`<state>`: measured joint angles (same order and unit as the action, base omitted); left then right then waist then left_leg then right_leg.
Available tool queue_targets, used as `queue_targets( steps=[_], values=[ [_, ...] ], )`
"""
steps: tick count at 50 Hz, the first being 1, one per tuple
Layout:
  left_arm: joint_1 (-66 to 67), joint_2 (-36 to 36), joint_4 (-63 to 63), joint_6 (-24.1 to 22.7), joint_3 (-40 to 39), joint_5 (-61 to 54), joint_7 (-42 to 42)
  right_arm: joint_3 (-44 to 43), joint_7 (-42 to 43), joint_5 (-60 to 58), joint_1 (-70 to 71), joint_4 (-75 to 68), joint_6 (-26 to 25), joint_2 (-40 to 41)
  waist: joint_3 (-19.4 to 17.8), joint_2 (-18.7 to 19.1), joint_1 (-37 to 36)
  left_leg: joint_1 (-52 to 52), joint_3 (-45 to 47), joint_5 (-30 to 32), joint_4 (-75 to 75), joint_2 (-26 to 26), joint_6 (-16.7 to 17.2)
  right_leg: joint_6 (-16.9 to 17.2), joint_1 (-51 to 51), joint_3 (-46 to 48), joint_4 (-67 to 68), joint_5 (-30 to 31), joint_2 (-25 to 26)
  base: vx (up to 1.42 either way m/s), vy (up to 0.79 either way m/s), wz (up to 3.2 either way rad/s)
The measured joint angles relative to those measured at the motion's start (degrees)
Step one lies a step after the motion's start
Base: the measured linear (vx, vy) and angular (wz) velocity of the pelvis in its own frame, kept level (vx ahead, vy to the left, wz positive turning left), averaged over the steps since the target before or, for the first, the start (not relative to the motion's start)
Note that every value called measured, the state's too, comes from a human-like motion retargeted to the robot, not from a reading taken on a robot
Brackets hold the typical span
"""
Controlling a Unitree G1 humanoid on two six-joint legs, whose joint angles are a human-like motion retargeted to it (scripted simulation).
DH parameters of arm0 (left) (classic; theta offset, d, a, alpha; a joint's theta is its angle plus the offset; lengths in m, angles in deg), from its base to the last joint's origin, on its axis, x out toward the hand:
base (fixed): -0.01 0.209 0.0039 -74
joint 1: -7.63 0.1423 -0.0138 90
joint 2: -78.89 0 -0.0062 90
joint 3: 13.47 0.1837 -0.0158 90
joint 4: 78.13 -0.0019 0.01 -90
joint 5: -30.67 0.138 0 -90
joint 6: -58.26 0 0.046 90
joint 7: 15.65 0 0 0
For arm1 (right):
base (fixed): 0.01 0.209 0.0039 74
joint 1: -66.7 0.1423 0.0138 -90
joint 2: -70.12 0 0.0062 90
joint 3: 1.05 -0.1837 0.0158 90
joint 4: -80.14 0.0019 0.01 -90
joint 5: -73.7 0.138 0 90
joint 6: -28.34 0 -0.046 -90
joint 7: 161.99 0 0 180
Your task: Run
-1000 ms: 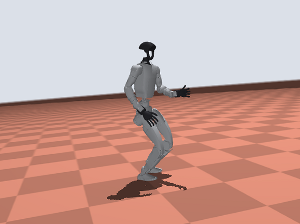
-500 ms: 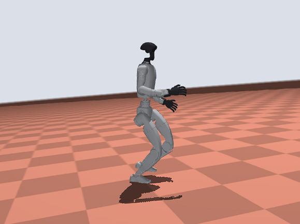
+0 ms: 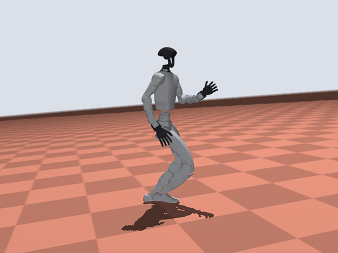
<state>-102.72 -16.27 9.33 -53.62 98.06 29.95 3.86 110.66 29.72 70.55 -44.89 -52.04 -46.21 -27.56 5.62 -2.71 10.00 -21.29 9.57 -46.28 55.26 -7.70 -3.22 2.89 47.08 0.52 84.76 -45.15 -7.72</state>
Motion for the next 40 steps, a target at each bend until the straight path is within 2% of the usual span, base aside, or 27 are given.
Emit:
queue_targets(
  steps=[2,5,8,12,15,17,20,23,25,28,30,32,35,37,40],
  values=[
    [1.3,-0.5,0.2,-0.8,1.3,-0.2,-2.5,-1.5,-0.9,1.7,-1.0,1.9,-0.1,-0.2,0.1,2.4,-1.4,2.1,-1.0,2.4,0.7,3.2,2.5,0.1,-1.3,1.0,-6.9,0.8,4.4,0.1,-0.06,-0.21],
    [4.5,-1.0,-0.3,-0.6,3.2,-0.7,-5.7,-2.9,-0.4,2.8,0.4,5.5,0.4,0.0,0.6,3.3,-3.3,3.2,-1.0,4.0,6.2,6.5,3.4,-0.8,-3.0,1.4,-12.0,-0.5,7.7,0.0,-0.07,0.05],
    [9.7,-1.3,-2.7,1.0,3.9,-1.2,-7.8,-3.3,1.9,2.2,6.4,9.7,0.8,0.1,0.4,3.6,-6.5,2.0,-0.2,1.5,17.6,10.8,1.7,-4.7,-3.6,2.3,-10.3,-4.5,9.9,-0.11,-0.07,-0.18],
    [18.4,-1.3,-8.5,4.3,3.6,-1.0,-9.4,-3.2,5.8,-1.0,20.3,17.2,0.8,-0.9,-0.6,5.8,-14.6,-6.2,0.0,0.3,37.9,20.6,-1.8,-10.5,-2.6,3.1,-10.5,-4.8,16.7,-0.15,-0.06,-0.63],
    [24.9,-1.3,-9.8,5.8,1.6,-1.8,-11.5,-3.4,8.5,-2.8,31.7,24.7,-0.1,-2.6,-0.4,6.6,-20.1,-16.6,-2.1,-0.1,47.3,24.8,-4.4,-11.6,-4.2,2.9,-13.2,-4.8,19.4,-0.01,-0.02,0.02],
    [29.8,-2.1,-7.3,6.1,-0.6,-3.6,-13.4,-3.8,9.3,-2.2,35.6,30.3,-0.2,-3.1,-0.1,4.5,-20.9,-21.8,-1.7,0.1,46.4,22.4,-5.7,-9.5,-7.6,1.9,-14.8,-4.8,17.0,0.09,0.01,1.08],
    [36.2,-3.8,-2.8,5.5,-3.3,-7.1,-15.2,-4.4,9.2,-0.4,36.2,36.8,0.6,-2.6,-0.2,-0.7,-19.8,-24.0,1.7,0.8,36.8,14.4,-6.1,-3.9,-14.3,0.3,-16.0,-3.1,10.2,0.15,0.05,1.61],
    [38.7,-4.4,0.4,4.2,-4.8,-9.4,-14.9,-4.2,8.2,0.3,32.5,39.4,1.8,-1.6,0.6,-4.3,-18.3,-23.5,4.2,2.4,22.2,6.9,-4.4,1.6,-18.7,-0.6,-16.4,4.0,5.0,0.1,0.08,1.34],
    [38.4,-3.9,1.8,3.7,-4.8,-10.7,-13.4,-3.6,7.7,0.0,29.1,38.7,2.4,-0.7,1.3,-5.7,-16.8,-22.5,5.1,2.9,15.1,3.0,-4.0,3.7,-20.2,-0.7,-14.3,7.3,2.2,0.04,0.08,1.07],
    [34.5,-2.4,3.2,2.6,-4.6,-10.2,-10.0,-2.2,7.0,-1.5,23.2,33.7,2.0,0.6,1.4,-6.6,-14.3,-20.5,5.2,-0.3,13.8,-0.5,-5.8,4.4,-20.9,-0.6,-6.0,8.3,-0.9,-0.01,0.06,0.84],
    [29.2,-1.0,3.7,1.8,-4.3,-7.7,-6.2,-1.2,7.0,-3.1,19.4,27.2,1.0,1.8,0.9,-8.1,-11.4,-19.4,5.3,-3.7,14.8,-3.9,-8.7,4.7,-19.7,-0.7,2.1,7.2,-4.9,-0.06,0.04,1.05],
    [22.0,0.2,3.7,1.4,-4.1,-4.2,-1.6,-0.4,7.2,-4.5,15.9,19.0,-0.4,3.3,0.5,-10.5,-7.3,-18.4,5.4,-3.7,12.2,-8.2,-11.1,4.7,-15.8,-1.6,10.4,6.2,-10.2,-0.11,0.02,1.29],
    [10.9,1.3,3.5,1.8,-4.5,-0.7,3.9,0.6,6.4,-5.0,11.2,7.6,-0.9,4.9,0.4,-12.5,-2.2,-13.7,5.0,-3.7,6.6,-11.6,-11.8,3.1,-7.7,-4.7,18.1,4.1,-14.9,-0.04,0.0,0.54],
    [7.0,1.7,4.4,1.7,-5.0,-0.5,5.1,1.1,5.2,-3.5,7.3,4.4,-0.3,4.0,0.8,-10.9,-0.9,-8.0,4.3,-3.7,2.4,-11.1,-10.4,1.6,-3.3,-5.6,17.6,2.1,-13.6,0.09,0.03,-0.36],
    [5.4,2.0,6.1,0.9,-5.4,-1.1,4.6,0.6,3.7,-0.2,1.5,4.8,0.9,1.6,1.3,-5.9,-0.8,0.1,2.8,-2.5,-1.5,-6.2,-5.3,-0.2,-0.3,-3.5,9.6,0.2,-7.0,0.16,-0.02,-0.72]
  ],
)
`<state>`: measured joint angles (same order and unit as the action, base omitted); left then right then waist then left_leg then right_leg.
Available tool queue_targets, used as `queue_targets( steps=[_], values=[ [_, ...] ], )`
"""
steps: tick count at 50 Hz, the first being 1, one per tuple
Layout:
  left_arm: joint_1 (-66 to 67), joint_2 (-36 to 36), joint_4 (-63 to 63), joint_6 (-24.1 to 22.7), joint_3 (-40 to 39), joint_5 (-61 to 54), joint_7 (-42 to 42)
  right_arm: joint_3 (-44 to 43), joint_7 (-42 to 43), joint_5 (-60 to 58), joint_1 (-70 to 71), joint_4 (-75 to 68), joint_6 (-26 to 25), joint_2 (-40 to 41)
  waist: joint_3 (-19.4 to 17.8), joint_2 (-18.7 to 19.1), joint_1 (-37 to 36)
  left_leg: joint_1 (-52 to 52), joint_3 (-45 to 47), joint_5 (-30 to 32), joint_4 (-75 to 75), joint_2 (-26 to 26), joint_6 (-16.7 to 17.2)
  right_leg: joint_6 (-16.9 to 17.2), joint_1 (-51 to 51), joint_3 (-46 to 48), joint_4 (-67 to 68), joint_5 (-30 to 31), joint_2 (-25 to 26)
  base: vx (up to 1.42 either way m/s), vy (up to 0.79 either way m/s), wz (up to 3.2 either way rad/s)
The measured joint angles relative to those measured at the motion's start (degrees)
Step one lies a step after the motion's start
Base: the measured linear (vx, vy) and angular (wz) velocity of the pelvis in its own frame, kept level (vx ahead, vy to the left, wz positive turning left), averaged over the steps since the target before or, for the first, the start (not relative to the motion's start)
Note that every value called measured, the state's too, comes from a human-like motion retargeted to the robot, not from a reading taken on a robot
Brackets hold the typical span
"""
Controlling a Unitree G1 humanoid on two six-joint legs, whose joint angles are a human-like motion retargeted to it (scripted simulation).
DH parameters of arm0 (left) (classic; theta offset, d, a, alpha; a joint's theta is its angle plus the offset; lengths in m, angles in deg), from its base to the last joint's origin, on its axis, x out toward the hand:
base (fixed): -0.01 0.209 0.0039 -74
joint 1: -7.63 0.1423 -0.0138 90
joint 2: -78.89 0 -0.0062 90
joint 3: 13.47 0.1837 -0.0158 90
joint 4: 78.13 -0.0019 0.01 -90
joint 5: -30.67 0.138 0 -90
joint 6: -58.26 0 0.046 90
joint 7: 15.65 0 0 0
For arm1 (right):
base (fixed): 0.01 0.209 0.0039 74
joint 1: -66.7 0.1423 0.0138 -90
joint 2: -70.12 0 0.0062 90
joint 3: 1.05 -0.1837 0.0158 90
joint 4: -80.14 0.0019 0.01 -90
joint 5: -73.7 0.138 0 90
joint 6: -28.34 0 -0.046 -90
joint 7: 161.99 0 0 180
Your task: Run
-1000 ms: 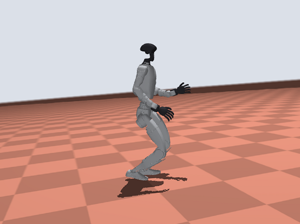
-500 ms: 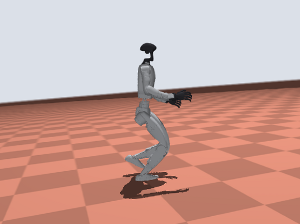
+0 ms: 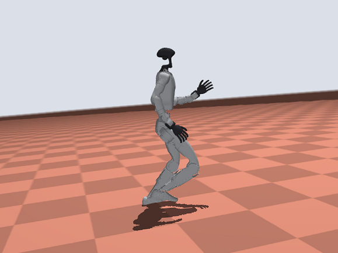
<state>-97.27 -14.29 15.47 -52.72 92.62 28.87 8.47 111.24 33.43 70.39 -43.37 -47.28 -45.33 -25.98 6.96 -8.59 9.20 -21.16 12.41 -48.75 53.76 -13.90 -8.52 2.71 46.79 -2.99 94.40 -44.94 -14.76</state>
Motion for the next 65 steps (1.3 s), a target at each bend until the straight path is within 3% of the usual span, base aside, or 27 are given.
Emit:
queue_targets(
  steps=[5,7,10,13,15,18,22,24,28,32,35,37,40,42,45,47,49,51,53,55,59,62,65],
  values=[
    [3.3,-0.9,0.2,-2.6,2.6,-0.8,-3.7,-3.5,0.3,4.7,-3.9,7.3,1.1,-1.6,0.8,8.0,-2.4,5.7,-2.3,8.4,5.0,11.1,7.7,-0.2,-0.6,3.5,-21.4,0.4,14.6,0.09,-0.08,-0.38],
    [6.9,-1.2,-1.5,-1.9,4.0,-0.9,-5.1,-4.1,1.8,5.0,-1.3,10.7,2.1,-1.6,0.9,8.1,-3.7,5.6,-2.0,9.5,12.7,13.7,7.1,-1.4,-1.0,3.3,-22.1,-1.1,16.8,-0.07,-0.09,-0.07],
    [13.9,-1.5,-5.8,0.6,5.1,-0.8,-6.7,-4.7,4.5,3.6,6.7,16.6,2.9,-1.5,0.0,8.4,-7.5,3.3,-1.5,7.6,29.0,19.3,4.3,-6.3,-1.5,3.8,-18.0,-5.1,20.3,-0.14,-0.08,-0.38],
    [21.0,-1.3,-10.6,3.5,4.0,-1.1,-7.7,-5.2,8.4,-0.2,20.3,23.0,1.5,-2.1,-1.4,10.2,-14.4,-6.2,-2.3,5.2,45.6,28.2,0.6,-10.8,-1.6,4.4,-18.7,-5.1,26.4,-0.15,-0.07,-0.69],
    [25.9,-1.3,-10.7,4.5,2.3,-2.6,-9.4,-5.5,10.8,-2.2,28.8,27.5,0.4,-2.7,-1.2,10.3,-18.0,-14.5,-3.3,3.1,50.6,31.1,-1.7,-11.3,-3.9,4.3,-21.1,-5.1,27.8,-0.02,-0.04,0.06],
    [34.0,-3.5,-5.2,4.4,-0.9,-6.5,-12.6,-5.7,11.6,-2.0,33.4,33.9,0.4,-2.8,-0.7,5.2,-18.5,-21.5,-0.6,1.6,43.9,24.9,-3.7,-6.8,-11.3,2.3,-23.0,-5.0,21.8,0.12,0.04,1.41],
    [38.4,-4.5,0.0,2.6,-3.2,-10.0,-13.7,-4.2,9.6,-1.6,28.4,36.9,2.0,-1.9,0.3,-1.5,-16.6,-22.2,4.2,3.9,20.6,12.1,-1.4,2.6,-19.0,0.8,-24.2,6.8,12.3,0.11,0.09,1.64],
    [37.0,-3.7,1.3,1.9,-2.9,-10.4,-11.9,-2.8,8.4,-2.3,24.1,35.0,2.6,-1.3,1.0,-2.6,-15.0,-21.3,4.7,4.5,13.2,7.7,-0.8,4.7,-20.4,0.9,-21.0,10.8,9.4,0.03,0.09,1.2],
    [27.7,-1.3,3.9,0.2,-2.8,-5.7,-4.7,0.0,7.4,-5.6,14.8,24.2,0.8,-0.1,0.8,-4.1,-10.5,-19.4,4.0,-0.8,14.2,1.8,-4.7,4.9,-19.4,1.5,-7.0,9.1,3.3,-0.05,0.04,0.97],
    [10.2,-0.1,4.2,0.7,-2.8,2.7,5.8,1.9,7.9,-9.5,7.7,6.6,-1.7,1.9,0.3,-7.3,-3.0,-15.4,2.6,-1.2,9.6,-4.4,-6.5,2.9,-9.6,-0.5,6.5,4.5,-5.9,-0.09,-0.01,1.09],
    [1.5,0.2,4.1,1.1,-2.5,3.4,8.3,3.0,6.2,-8.3,2.6,0.2,-0.8,0.5,0.6,-5.4,-0.7,-6.5,1.5,-1.2,3.4,-4.8,-5.7,0.5,-2.4,-2.4,6.0,0.6,-5.3,0.09,0.05,-0.1],
    [0.4,0.2,4.7,0.4,-2.1,2.7,7.2,2.4,5.1,-5.9,-1.1,1.3,-0.1,-1.5,0.9,-1.6,-0.8,-0.2,0.4,-0.6,1.6,-1.0,-2.0,-0.5,-0.7,-0.6,-0.4,-0.5,-0.1,0.18,-0.01,-0.55],
    [1.8,-0.6,4.7,-1.6,0.1,1.8,3.8,0.0,4.3,-2.2,-4.5,6.2,0.6,-3.3,1.3,5.3,-1.7,5.5,-1.7,5.1,3.3,7.7,4.4,-0.7,-0.5,3.1,-15.0,0.0,10.6,0.14,-0.07,-0.3],
    [4.5,-1.4,3.5,-2.3,2.4,1.9,1.1,-1.6,4.8,-1.0,-3.9,10.3,1.0,-3.5,1.9,7.4,-2.6,5.9,-2.3,9.9,8.9,12.0,6.4,-0.6,-1.0,3.5,-22.2,0.9,15.5,0.02,-0.1,0.1],
    [10.9,-2.5,0.3,-1.1,5.2,2.0,-2.0,-2.8,6.8,-1.2,1.6,16.4,2.3,-3.6,1.8,7.6,-4.9,4.9,-1.9,12.1,23.2,17.0,4.7,-3.2,-2.1,3.4,-21.3,-1.2,18.8,-0.07,-0.08,0.18],
    [16.0,-3.3,-2.7,0.8,5.5,2.3,-3.7,-3.7,8.6,-2.7,8.6,20.8,2.1,-3.6,0.6,7.5,-7.9,1.6,-1.8,10.7,35.6,21.5,2.2,-7.1,-2.9,3.8,-17.9,-5.0,20.9,-0.12,-0.08,-0.1],
    [21.0,-4.0,-5.3,2.7,4.1,2.1,-5.0,-4.6,10.7,-5.2,17.6,24.8,0.5,-3.7,-0.7,8.2,-12.4,-5.3,-2.3,8.8,46.6,27.7,-0.7,-10.3,-3.2,4.3,-18.6,-5.1,24.3,-0.16,-0.09,-0.5],
    [26.5,-4.7,-5.4,3.8,1.9,0.3,-6.6,-5.4,12.5,-6.9,25.8,28.2,-0.9,-3.9,-0.7,7.9,-16.3,-13.7,-3.1,6.5,52.0,30.9,-3.3,-11.3,-5.1,4.2,-20.9,-5.1,25.6,-0.04,-0.03,-0.13],
    [33.1,-5.9,-2.6,4.2,-1.2,-2.5,-8.6,-5.9,13.4,-6.6,30.2,31.5,-1.4,-3.5,-0.1,5.2,-17.9,-20.2,-2.1,5.0,49.9,28.7,-4.8,-9.4,-9.2,3.2,-22.8,-5.1,22.9,0.09,0.02,1.02],
    [38.8,-7.1,0.5,3.6,-4.0,-4.9,-10.2,-5.7,13.0,-5.5,30.2,33.9,-1.1,-2.5,-0.2,0.3,-17.3,-22.1,1.2,5.2,40.6,21.6,-4.7,-4.8,-15.0,1.8,-23.8,-2.7,16.8,0.16,0.07,1.64],
    [42.8,-5.8,2.9,2.2,-6.2,-7.4,-10.3,-3.3,9.9,-5.1,23.5,32.2,0.7,-0.4,1.7,-4.9,-15.9,-21.4,5.2,8.8,15.1,9.3,-0.5,3.8,-19.9,1.1,-22.9,12.2,8.0,0.08,0.11,1.14],
    [40.0,-3.5,3.9,1.6,-6.2,-7.6,-7.3,-1.1,7.8,-7.0,18.2,26.1,0.6,0.6,2.0,-6.1,-13.6,-19.1,5.2,7.9,7.5,3.1,-0.7,5.1,-20.9,1.3,-15.0,15.2,2.9,0.0,0.08,0.7],
    [32.1,-1.1,5.5,1.1,-7.0,-4.1,-1.6,1.0,6.5,-10.5,13.3,15.6,-1.8,1.7,0.7,-6.9,-10.6,-17.3,4.4,0.5,11.3,-1.0,-5.2,5.0,-19.5,1.2,-1.9,13.5,-1.9,-0.05,0.04,0.58]
  ],
)
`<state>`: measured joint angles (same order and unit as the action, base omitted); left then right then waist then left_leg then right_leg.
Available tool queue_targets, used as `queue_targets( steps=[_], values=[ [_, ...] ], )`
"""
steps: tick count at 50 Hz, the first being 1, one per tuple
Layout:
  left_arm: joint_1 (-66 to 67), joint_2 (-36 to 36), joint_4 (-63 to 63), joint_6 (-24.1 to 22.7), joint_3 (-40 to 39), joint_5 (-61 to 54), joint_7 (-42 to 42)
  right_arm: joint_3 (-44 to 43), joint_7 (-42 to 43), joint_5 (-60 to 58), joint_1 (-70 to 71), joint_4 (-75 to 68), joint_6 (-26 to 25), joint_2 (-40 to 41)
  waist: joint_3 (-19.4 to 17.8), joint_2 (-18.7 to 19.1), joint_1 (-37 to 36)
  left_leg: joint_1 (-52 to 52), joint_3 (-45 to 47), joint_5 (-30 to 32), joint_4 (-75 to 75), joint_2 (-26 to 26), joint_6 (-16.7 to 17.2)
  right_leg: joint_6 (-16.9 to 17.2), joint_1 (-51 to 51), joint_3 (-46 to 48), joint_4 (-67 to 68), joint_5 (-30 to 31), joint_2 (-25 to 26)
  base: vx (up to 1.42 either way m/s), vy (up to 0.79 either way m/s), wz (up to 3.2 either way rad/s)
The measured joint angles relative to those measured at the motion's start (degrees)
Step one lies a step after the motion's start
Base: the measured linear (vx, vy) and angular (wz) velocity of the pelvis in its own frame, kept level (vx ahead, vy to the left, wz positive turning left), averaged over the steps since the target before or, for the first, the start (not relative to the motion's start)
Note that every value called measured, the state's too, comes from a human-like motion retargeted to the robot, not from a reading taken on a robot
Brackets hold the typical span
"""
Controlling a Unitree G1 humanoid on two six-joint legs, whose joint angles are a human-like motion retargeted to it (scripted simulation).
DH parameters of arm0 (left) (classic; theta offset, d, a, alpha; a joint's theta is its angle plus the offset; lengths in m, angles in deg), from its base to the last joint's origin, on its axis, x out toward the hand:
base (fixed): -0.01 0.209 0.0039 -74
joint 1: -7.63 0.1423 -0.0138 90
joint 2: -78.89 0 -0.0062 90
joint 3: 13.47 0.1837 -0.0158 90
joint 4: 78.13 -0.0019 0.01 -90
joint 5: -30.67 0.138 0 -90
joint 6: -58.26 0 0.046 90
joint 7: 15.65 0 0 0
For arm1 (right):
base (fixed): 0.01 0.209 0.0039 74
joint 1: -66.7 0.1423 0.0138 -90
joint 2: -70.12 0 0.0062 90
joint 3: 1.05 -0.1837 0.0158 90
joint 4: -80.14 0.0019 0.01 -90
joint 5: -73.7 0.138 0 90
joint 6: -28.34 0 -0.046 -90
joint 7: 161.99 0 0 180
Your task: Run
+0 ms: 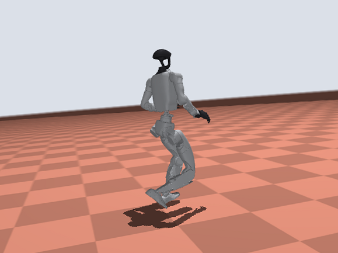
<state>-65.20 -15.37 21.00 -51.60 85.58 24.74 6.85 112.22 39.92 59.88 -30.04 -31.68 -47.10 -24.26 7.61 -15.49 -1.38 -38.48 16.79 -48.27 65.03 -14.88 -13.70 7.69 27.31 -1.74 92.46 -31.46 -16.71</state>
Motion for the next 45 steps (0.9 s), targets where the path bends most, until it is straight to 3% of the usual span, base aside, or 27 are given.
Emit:
queue_targets(
  steps=[3,5,7,10,13,15,17,20,23,25,28,31,33,37,42,45],
  values=[
    [-13.4,1.1,0.5,1.2,-1.2,5.0,7.8,1.3,-0.9,-3.5,-3.7,-13.3,-2.6,1.4,-1.3,-2.6,5.8,2.0,-0.6,-1.7,-1.1,-3.7,-1.3,-1.8,7.5,-2.1,11.7,-2.7,-6.4,-0.1,-0.03,0.86],
    [-21.7,1.4,0.5,2.3,-1.6,5.8,11.3,2.3,-2.2,-3.9,-6.4,-19.8,-2.9,1.3,-1.1,-2.7,8.5,6.1,-1.2,-1.7,-4.6,-4.8,-1.3,-3.7,13.5,-4.3,15.0,-4.7,-7.7,0.0,0.04,0.21],
    [-25.6,1.9,1.2,2.1,-1.6,5.2,12.1,2.8,-3.9,-2.2,-10.6,-21.3,-2.1,-0.5,-0.5,-0.2,9.3,12.6,-2.1,-1.4,-8.5,-3.8,-0.1,-5.1,16.8,-4.4,12.5,-6.9,-4.8,0.13,0.07,-0.43],
    [-26.2,2.6,3.0,0.2,-0.5,4.0,10.2,1.3,-5.5,2.1,-16.5,-17.8,-1.1,-3.3,0.3,6.1,9.5,21.4,-4.2,3.5,-12.3,3.0,6.7,-6.4,17.0,0.0,0.6,-8.4,4.2,0.17,-0.04,-0.44],
    [-22.8,2.3,3.5,-2.3,2.6,2.6,5.6,-2.0,-4.9,6.1,-19.2,-11.1,-0.2,-3.9,1.7,9.7,9.9,23.4,-5.8,12.6,-8.4,8.9,12.3,-5.6,16.2,2.1,-13.8,-8.1,12.2,0.08,-0.12,0.13],
    [-19.3,1.6,2.6,-2.7,5.1,1.4,2.4,-3.8,-3.1,7.7,-18.1,-6.4,0.3,-3.4,2.2,11.2,9.1,22.6,-6.2,15.8,-0.5,13.1,13.3,-5.9,15.0,2.6,-20.2,-8.1,17.0,-0.03,-0.1,0.16],
    [-14.5,1.0,0.3,-1.7,6.9,0.7,0.0,-5.3,-0.5,7.9,-14.1,-2.0,1.3,-3.0,2.0,11.3,7.7,21.4,-6.0,15.7,10.4,16.5,11.7,-7.8,14.1,2.3,-19.9,-10.5,19.7,-0.09,-0.07,0.06],
    [-6.2,0.2,-5.4,1.2,7.7,0.6,-2.2,-7.7,3.6,5.9,-4.5,4.7,1.7,-2.4,0.2,11.4,3.8,17.7,-6.2,12.5,28.8,22.1,8.3,-13.8,13.0,2.5,-14.8,-18.5,23.0,-0.11,-0.06,-0.34],
    [1.2,-0.1,-11.2,3.9,5.2,0.6,-3.3,-10.1,7.8,1.7,9.7,10.0,-0.6,-1.8,-1.1,13.6,-3.2,7.4,-8.2,9.1,42.3,30.4,5.2,-18.4,13.6,3.2,-17.2,-18.5,29.2,-0.13,-0.06,-0.96],
    [6.7,-0.7,-11.4,4.9,3.1,-0.9,-4.9,-11.2,9.4,1.0,17.2,13.6,-1.8,-1.6,-0.8,13.1,-6.3,-0.2,-9.1,8.0,44.6,31.6,3.4,-18.4,11.7,2.6,-19.1,-18.5,29.5,0.02,-0.01,0.09],
    [14.7,-3.1,-6.9,4.5,-0.1,-4.6,-7.5,-10.8,7.8,3.4,18.7,18.8,-1.4,-0.8,-1.0,6.3,-6.2,-4.2,-5.4,9.8,34.5,23.1,2.1,-12.4,4.0,0.0,-20.5,-16.2,21.5,0.16,0.05,1.41],
    [17.4,-2.6,-3.8,2.9,-1.9,-7.5,-8.9,-8.1,3.9,5.0,13.7,19.0,0.1,0.0,0.5,1.7,-6.1,-4.4,-1.7,12.8,15.9,15.1,4.5,-4.6,0.5,-1.2,-22.8,-3.1,15.3,0.12,0.09,0.99],
    [16.6,-1.1,-2.5,2.1,-2.0,-8.5,-8.1,-5.8,1.4,4.6,9.6,15.7,0.9,0.3,1.8,-0.1,-4.8,-3.2,0.1,14.8,3.5,10.0,6.6,-1.5,0.3,-1.1,-21.4,2.8,11.3,0.06,0.1,0.76],
    [10.6,2.6,-0.1,0.8,-1.2,-9.0,-2.9,-2.0,-1.0,0.4,3.1,3.9,0.4,0.4,2.5,-1.2,-1.3,0.4,0.4,12.9,-7.4,3.0,6.7,-1.2,0.9,-0.4,-12.0,1.6,4.8,0.0,0.08,0.5],
    [-4.5,4.9,2.3,0.5,-4.1,0.7,11.2,0.8,-0.8,-6.8,-1.0,-18.2,-3.6,1.3,-0.5,-2.5,4.6,2.3,0.2,-1.4,-2.3,-2.2,-0.4,-2.1,6.7,-2.4,8.2,-5.1,-2.2,-0.08,0.05,0.37],
    [-13.3,4.6,0.6,2.3,-7.0,5.1,17.9,1.1,-2.6,-8.8,-2.9,-30.4,-4.6,2.3,-0.7,-4.2,9.0,3.7,0.2,-1.7,-5.1,-4.3,-1.3,-3.7,14.0,-5.3,15.2,-5.7,-5.8,-0.11,-0.01,0.5]
  ],
)
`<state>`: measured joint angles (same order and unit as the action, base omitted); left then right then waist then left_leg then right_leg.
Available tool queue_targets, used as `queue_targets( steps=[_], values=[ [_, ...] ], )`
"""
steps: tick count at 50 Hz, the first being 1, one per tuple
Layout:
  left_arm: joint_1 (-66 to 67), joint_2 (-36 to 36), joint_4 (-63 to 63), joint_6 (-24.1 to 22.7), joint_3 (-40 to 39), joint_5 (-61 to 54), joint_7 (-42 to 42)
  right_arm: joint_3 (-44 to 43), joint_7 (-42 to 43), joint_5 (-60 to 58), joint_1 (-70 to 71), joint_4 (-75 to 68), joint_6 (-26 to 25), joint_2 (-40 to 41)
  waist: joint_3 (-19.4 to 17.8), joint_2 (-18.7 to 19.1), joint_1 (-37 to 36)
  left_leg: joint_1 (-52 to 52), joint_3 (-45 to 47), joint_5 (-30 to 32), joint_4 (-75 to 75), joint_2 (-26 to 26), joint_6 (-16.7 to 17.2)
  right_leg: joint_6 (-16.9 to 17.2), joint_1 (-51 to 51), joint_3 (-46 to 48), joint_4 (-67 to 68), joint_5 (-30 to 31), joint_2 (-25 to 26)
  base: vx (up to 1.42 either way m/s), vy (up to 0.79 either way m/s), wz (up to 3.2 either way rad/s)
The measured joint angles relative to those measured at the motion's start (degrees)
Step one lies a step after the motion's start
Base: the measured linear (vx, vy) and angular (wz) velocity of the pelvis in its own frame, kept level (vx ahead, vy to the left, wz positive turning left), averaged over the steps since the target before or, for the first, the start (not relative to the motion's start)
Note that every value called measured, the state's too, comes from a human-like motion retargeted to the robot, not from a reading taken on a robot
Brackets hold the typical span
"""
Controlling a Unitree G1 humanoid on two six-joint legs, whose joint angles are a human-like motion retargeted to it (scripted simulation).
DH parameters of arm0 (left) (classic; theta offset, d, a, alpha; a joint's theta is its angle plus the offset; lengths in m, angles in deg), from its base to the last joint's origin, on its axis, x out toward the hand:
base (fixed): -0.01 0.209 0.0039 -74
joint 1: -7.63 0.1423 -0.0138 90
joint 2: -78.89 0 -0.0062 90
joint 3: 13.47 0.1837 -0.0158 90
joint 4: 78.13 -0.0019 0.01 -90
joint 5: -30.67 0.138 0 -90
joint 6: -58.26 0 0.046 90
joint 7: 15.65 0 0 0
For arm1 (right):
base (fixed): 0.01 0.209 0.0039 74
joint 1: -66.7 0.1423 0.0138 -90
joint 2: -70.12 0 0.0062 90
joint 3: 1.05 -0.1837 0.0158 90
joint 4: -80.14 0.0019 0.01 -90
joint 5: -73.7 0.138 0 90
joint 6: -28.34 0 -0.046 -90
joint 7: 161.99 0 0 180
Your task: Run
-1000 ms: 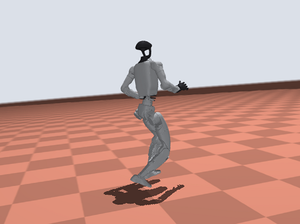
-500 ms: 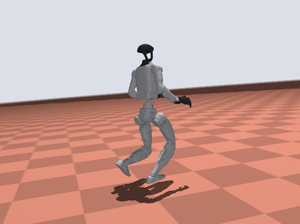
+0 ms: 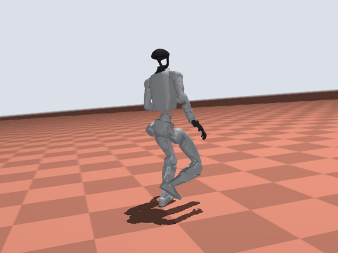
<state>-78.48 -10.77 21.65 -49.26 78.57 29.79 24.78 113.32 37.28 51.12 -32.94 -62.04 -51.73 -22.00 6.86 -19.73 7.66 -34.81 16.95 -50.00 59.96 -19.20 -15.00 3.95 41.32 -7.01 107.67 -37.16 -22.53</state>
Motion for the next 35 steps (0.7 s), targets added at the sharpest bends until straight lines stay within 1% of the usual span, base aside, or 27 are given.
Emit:
queue_targets(
  steps=[2,3,5,8,10,12,15,18,21,24,27,31,35],
  values=[
    [-2.4,-0.2,-2.3,0.2,-1.4,-0.2,1.3,0.5,-2.2,0.8,-1.5,-4.8,0.1,-0.2,0.5,0.9,0.9,3.2,-0.5,0.0,-2.8,-0.1,0.3,-1.1,2.7,-0.9,-1.0,-0.4,1.3,0.02,0.02,-0.16],
    [-2.6,-0.3,-3.4,0.0,-1.9,-0.7,1.3,0.6,-3.3,1.5,-2.2,-6.2,0.3,-0.5,0.6,1.8,0.9,5.4,-0.8,0.0,-4.3,0.5,1.1,-1.5,3.1,-0.7,-2.8,-0.5,2.6,0.06,0.03,-0.3],
    [-1.9,-0.3,-5.4,-0.6,-2.3,-1.8,0.6,0.3,-4.9,3.7,-3.3,-7.6,0.6,-1.2,0.8,3.4,0.9,9.9,-1.9,2.0,-9.1,1.7,3.4,-1.7,2.6,0.3,-8.4,-0.6,5.4,0.03,0.0,-0.11],
    [1.2,-0.2,-8.6,-2.0,-1.6,-3.6,-1.1,-1.4,-5.1,7.2,-2.8,-7.3,1.0,-1.5,1.2,5.5,0.4,14.0,-4.1,5.4,-15.2,3.6,7.0,-0.7,0.2,2.0,-18.6,-0.2,10.2,0.01,-0.02,0.08],
    [3.8,-0.3,-11.2,-2.4,-0.7,-4.3,-2.2,-3.1,-4.3,9.2,-1.4,-6.2,1.2,-1.6,1.4,6.3,-0.1,15.0,-5.2,6.4,-16.8,4.3,8.4,0.4,-1.4,2.6,-24.7,-0.2,12.7,-0.01,-0.05,0.34],
    [6.7,-0.1,-14.5,-1.9,0.2,-5.4,-3.5,-4.6,-2.6,10.8,1.4,-5.0,1.2,-1.5,1.6,6.3,-0.6,14.8,-5.3,5.9,-16.2,4.7,8.1,1.1,-3.0,2.4,-29.0,-0.8,14.0,-0.06,-0.05,0.47],
    [10.8,0.4,-20.5,-0.6,1.4,-6.3,-5.7,-6.5,-0.2,12.4,6.9,-3.0,1.3,-1.3,1.5,5.4,-1.5,12.5,-4.5,3.1,-10.8,5.1,6.6,1.3,-4.7,1.9,-32.2,-3.5,14.2,-0.12,-0.05,0.51],
    [14.1,1.0,-28.0,1.2,2.7,-6.8,-8.1,-7.3,1.3,12.4,13.4,-1.1,1.0,-0.9,0.7,4.5,-2.7,8.0,-3.2,0.2,-1.0,6.8,4.9,-0.3,-5.4,2.4,-32.9,-9.3,13.8,-0.17,-0.06,0.38],
    [14.9,1.3,-36.7,2.9,3.7,-7.1,-11.1,-6.8,2.0,11.9,20.5,0.8,0.3,-0.9,0.5,6.3,-4.4,0.7,-2.7,0.0,9.7,12.2,4.1,-2.6,-3.4,4.3,-34.4,-12.1,16.2,-0.19,-0.05,0.07],
    [16.0,1.5,-43.3,4.4,4.3,-7.6,-14.1,-5.6,1.6,11.8,25.1,3.8,0.1,-1.5,1.4,8.3,-5.7,-5.4,-3.4,0.0,17.4,17.8,3.7,-3.9,-2.0,6.4,-36.9,-11.8,18.8,-0.12,-0.06,-0.05],
    [17.5,1.2,-46.4,5.3,4.2,-8.5,-16.4,-4.9,0.3,12.4,26.3,7.7,0.1,-2.5,2.4,9.4,-6.4,-8.4,-4.9,0.0,19.8,21.4,3.8,-4.0,-2.4,7.8,-41.3,-10.0,20.3,-0.02,-0.02,0.01],
    [19.0,0.8,-47.1,5.7,3.6,-9.4,-17.5,-5.3,-1.4,13.7,24.2,11.2,0.0,-3.5,3.4,10.3,-6.9,-7.8,-6.8,0.0,18.6,23.6,5.3,-3.6,-4.4,8.6,-46.8,-7.9,21.7,0.0,0.0,0.0],
    [19.0,1.2,-47.0,5.4,2.6,-10.0,-16.7,-6.1,-2.7,14.9,20.6,10.0,-0.3,-3.2,4.3,11.4,-6.9,-3.6,-8.4,0.0,13.0,23.5,7.7,-3.2,-6.7,8.7,-51.1,-6.4,22.9,0.03,0.02,-0.05]
  ],
)
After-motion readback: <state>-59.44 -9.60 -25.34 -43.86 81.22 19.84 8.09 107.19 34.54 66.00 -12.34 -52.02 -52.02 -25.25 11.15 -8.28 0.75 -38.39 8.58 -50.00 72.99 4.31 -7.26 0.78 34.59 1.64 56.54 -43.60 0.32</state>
